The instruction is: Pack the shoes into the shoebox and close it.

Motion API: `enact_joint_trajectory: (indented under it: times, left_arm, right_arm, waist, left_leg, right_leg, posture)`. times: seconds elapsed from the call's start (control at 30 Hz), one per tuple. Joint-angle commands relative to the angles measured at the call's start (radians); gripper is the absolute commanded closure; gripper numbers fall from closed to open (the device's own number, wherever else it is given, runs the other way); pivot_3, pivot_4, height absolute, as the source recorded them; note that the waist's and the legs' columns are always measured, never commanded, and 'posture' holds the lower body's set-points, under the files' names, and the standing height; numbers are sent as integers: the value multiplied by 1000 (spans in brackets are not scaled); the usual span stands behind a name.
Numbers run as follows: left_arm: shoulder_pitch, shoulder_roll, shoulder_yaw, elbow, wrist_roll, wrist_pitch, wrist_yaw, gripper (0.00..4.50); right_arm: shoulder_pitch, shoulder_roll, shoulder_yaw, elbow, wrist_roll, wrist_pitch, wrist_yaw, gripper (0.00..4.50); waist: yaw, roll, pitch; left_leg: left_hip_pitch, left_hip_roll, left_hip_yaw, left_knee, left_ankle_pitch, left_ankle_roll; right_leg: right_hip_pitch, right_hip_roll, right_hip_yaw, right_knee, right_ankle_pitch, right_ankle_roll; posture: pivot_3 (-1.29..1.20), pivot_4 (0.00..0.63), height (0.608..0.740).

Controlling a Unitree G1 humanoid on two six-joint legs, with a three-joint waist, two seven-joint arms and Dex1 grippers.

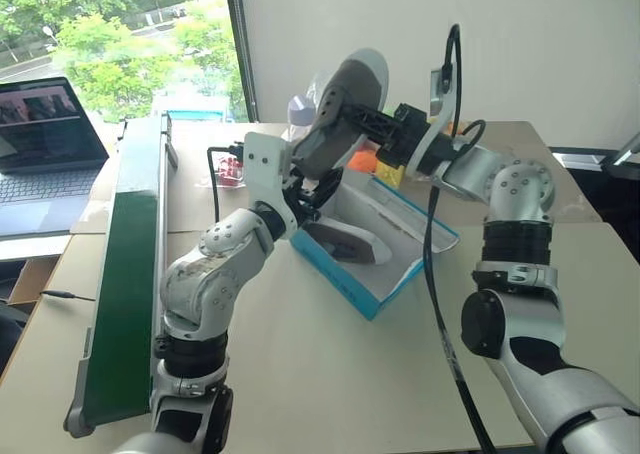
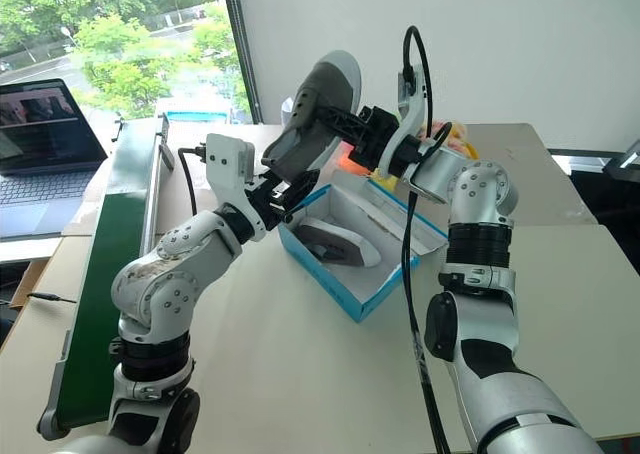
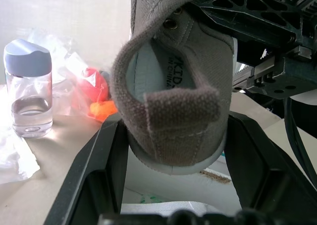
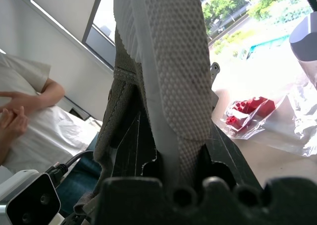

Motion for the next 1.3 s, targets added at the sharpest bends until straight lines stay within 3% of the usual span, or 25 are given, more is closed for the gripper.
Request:
enact_joint_trajectory:
  times: [0.03, 0.13, 0.3, 0.6, 0.87, 1.3]
  left_arm:
    - [17, 64, 31, -22, -57, 45, -72, 840]
    - [23, 116, 39, -29, -85, 74, -109, 0]
    - [48, 242, 59, -10, -71, 59, -185, 0]
    - [57, 266, 19, 14, -31, 10, -210, 0]
    - [85, 249, -1, 6, -13, -7, -199, 0]
    - [88, 227, -7, 12, 9, -17, -187, 0]
  right_arm:
    - [-58, -47, -21, -55, -20, -40, -15, 4138]
    - [-63, -86, 20, -65, -70, -46, 2, 4142]
    - [-67, -273, 250, -119, -228, -15, 160, 4142]
    - [36, -451, 584, -220, -413, -81, 481, 4142]
    - [49, -469, 705, -205, -536, -170, 644, 4142]
    - [45, -342, 886, -66, -744, -356, 785, 4142]
  waist:
    - [0, 0, 0]
    - [1, 0, 0]
    - [1, 0, 0]
    - [2, 0, 0]
    - [4, 0, 0]
    - [8, 0, 0]
  left_leg:
    - [0, 0, 0, 0, 0, 0]
    - [0, 0, 0, 0, 0, 0]
    - [0, -1, 0, 0, 0, 0]
    - [0, -1, 0, 0, 0, 0]
    - [0, 0, 0, 0, 0, 0]
    - [1, -1, 0, 1, 1, -1]
  right_leg:
    - [0, 0, 0, 0, 0, 0]
    - [0, 0, 0, 0, 0, 0]
    - [0, 0, 0, -1, 0, 0]
    - [0, -1, 0, -1, -1, 1]
    - [0, -1, 1, 0, -1, 1]
    - [0, -1, 0, 0, -1, 1]
  posture:
    - [0, 150, 740]
    - [0, 150, 740]
    - [0, 150, 740]
    - [0, 150, 740]
    - [0, 150, 740]
    - [0, 150, 740]
